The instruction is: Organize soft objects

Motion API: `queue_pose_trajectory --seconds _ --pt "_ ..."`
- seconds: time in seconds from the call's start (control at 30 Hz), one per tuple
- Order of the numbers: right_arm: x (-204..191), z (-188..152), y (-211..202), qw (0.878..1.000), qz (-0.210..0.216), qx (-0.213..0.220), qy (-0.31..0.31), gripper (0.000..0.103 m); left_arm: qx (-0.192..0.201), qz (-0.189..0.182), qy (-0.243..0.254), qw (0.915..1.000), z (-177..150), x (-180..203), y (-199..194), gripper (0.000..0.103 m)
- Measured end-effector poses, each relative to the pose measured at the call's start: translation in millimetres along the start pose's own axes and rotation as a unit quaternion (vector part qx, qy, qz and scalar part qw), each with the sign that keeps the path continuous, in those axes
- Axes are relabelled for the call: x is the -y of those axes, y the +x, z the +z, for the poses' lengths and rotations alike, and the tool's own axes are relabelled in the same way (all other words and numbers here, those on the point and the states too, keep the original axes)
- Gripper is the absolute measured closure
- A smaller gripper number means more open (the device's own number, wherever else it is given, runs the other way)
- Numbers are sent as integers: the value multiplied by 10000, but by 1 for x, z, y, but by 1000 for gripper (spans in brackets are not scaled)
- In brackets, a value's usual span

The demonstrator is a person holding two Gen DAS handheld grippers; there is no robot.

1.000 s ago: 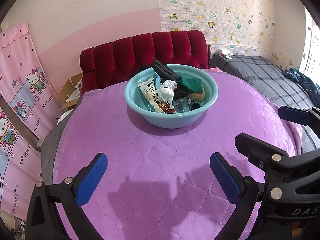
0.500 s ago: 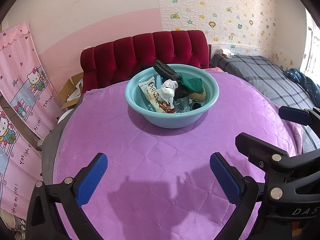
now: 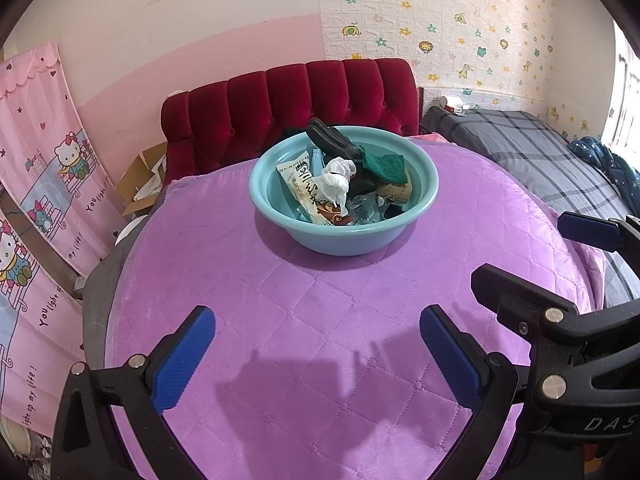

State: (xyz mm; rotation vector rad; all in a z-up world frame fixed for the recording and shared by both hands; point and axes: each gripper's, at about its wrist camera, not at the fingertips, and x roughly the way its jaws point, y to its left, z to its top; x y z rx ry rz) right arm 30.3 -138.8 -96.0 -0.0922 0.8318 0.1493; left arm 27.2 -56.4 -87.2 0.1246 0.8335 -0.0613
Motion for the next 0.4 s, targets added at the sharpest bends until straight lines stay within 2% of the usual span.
queue_pose_trajectory --seconds 0.4 --pt "6 3 7 10000 61 -42 7 0 -83 51 76 9999 3 6 5 0"
